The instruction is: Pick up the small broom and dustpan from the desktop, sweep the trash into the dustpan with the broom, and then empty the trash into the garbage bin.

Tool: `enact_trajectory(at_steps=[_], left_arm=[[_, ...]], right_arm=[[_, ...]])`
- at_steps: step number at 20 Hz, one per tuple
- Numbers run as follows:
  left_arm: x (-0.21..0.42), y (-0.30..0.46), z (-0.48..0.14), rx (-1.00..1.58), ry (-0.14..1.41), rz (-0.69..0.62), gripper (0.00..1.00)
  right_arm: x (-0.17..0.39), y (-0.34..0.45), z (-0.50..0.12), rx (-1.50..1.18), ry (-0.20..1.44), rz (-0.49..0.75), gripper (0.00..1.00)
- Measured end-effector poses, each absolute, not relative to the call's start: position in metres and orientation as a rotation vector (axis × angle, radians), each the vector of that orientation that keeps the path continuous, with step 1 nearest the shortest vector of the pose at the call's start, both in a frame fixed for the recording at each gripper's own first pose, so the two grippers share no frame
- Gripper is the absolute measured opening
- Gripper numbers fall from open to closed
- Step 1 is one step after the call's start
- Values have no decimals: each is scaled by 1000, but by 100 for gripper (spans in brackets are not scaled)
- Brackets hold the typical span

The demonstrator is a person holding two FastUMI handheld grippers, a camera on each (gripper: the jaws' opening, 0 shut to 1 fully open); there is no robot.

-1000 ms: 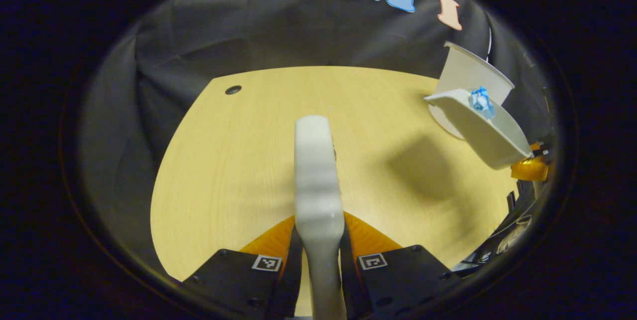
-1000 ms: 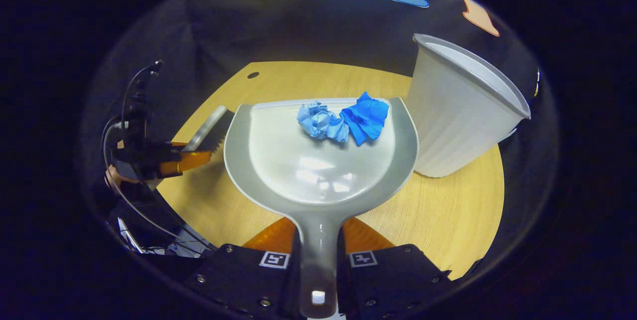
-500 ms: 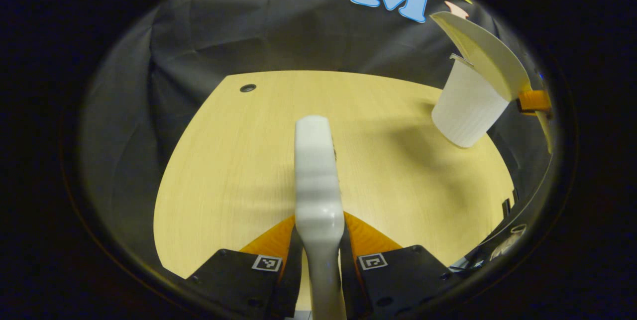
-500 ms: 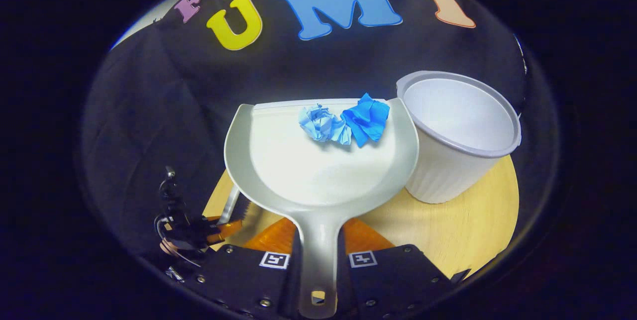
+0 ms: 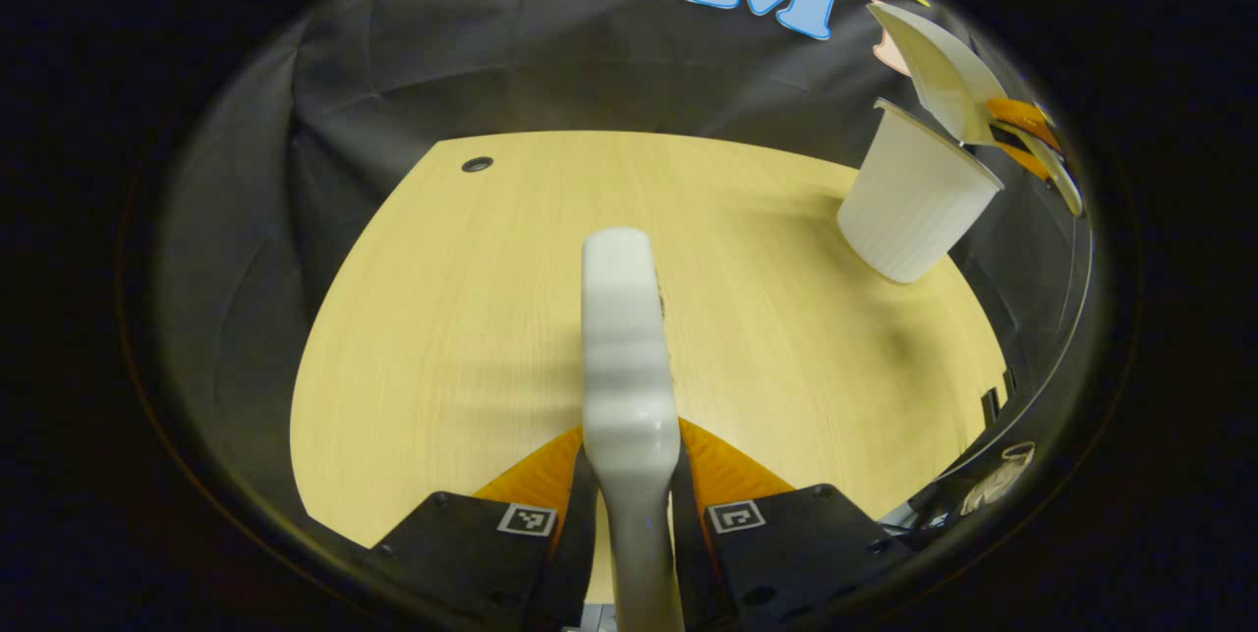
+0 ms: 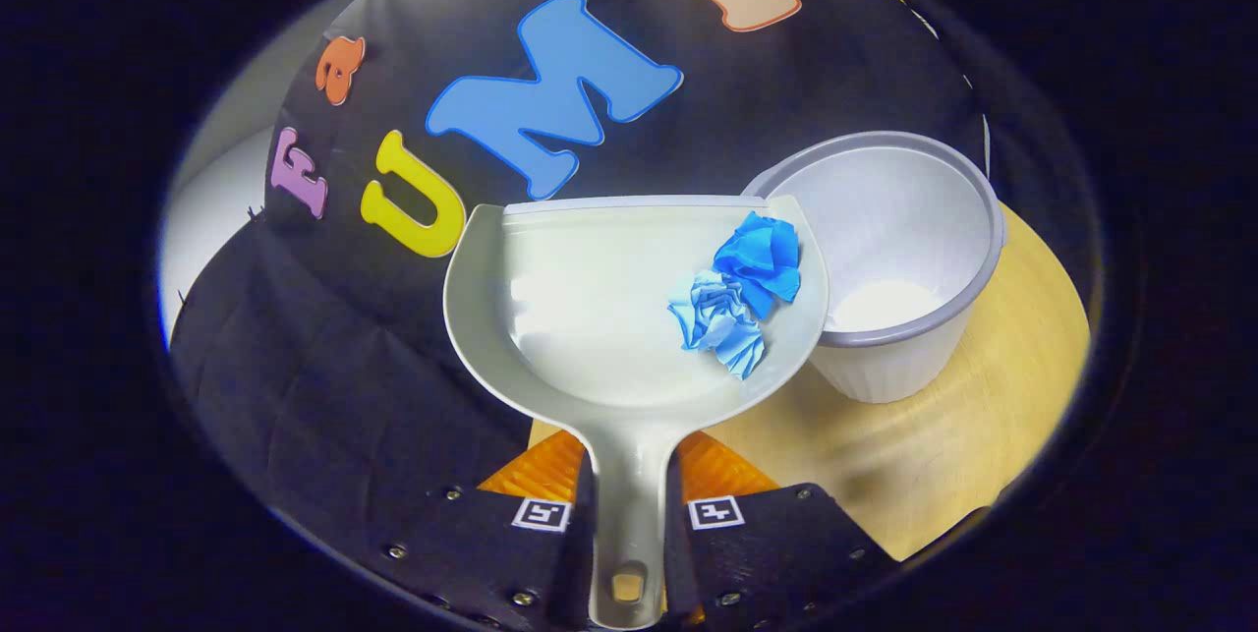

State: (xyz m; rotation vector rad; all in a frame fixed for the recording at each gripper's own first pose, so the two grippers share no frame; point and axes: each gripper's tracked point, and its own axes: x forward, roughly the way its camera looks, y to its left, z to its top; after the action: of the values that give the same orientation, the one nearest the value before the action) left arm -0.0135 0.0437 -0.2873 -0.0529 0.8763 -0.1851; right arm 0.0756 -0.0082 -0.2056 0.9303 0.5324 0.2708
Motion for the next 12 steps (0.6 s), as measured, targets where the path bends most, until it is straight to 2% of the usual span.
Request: enact_trajectory(at_steps=[6,12], left_arm=[[-22,23,-284,-40,883,-205,43],[-30,10,-279,-31,885,-196,43]], right_arm=[[77,-22,-180,1249,448,297,29],[73,-41,-155,1603,335,394,29]])
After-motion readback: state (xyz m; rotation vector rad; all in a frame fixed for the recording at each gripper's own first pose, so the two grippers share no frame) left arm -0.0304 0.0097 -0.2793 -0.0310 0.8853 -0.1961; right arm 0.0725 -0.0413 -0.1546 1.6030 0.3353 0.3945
